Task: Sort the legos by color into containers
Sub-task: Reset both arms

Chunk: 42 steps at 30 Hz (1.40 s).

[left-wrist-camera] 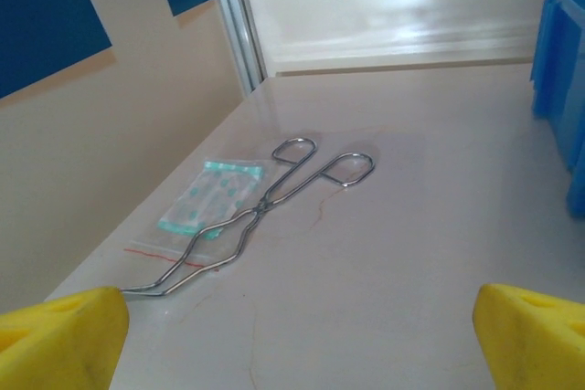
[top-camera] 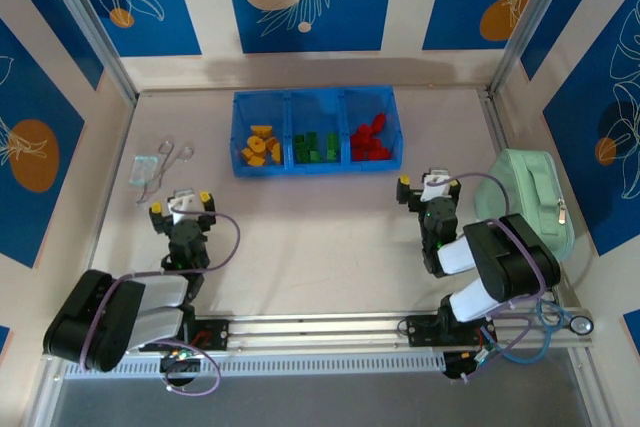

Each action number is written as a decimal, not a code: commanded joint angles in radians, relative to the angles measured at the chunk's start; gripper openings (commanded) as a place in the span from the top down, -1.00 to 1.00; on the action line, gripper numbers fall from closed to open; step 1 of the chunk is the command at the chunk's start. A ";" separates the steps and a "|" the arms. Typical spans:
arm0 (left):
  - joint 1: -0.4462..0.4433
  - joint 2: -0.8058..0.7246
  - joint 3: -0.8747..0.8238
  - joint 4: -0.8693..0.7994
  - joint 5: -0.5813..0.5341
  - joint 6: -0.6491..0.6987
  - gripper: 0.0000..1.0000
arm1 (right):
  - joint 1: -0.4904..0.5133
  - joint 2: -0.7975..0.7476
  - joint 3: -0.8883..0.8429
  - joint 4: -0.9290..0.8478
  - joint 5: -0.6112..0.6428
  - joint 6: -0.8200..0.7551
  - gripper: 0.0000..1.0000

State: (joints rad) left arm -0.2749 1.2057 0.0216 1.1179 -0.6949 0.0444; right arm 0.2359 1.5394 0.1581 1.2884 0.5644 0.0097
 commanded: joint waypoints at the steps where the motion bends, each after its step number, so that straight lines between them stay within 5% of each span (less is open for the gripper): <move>1: 0.013 0.021 0.006 0.128 0.045 0.021 -0.93 | 0.020 0.023 0.005 0.111 -0.018 -0.080 -0.98; 35: 0.034 0.288 0.088 0.290 0.114 0.032 -0.94 | 0.021 0.023 0.012 0.101 -0.021 -0.082 -0.98; 42: 0.035 0.340 0.118 0.290 0.220 0.077 -1.00 | -0.010 0.000 0.033 0.035 -0.054 -0.049 -0.98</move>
State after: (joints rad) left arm -0.2470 1.5459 0.1383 1.3617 -0.5335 0.1047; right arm 0.2474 1.5604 0.1600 1.3327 0.5358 -0.0509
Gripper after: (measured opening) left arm 0.998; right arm 0.992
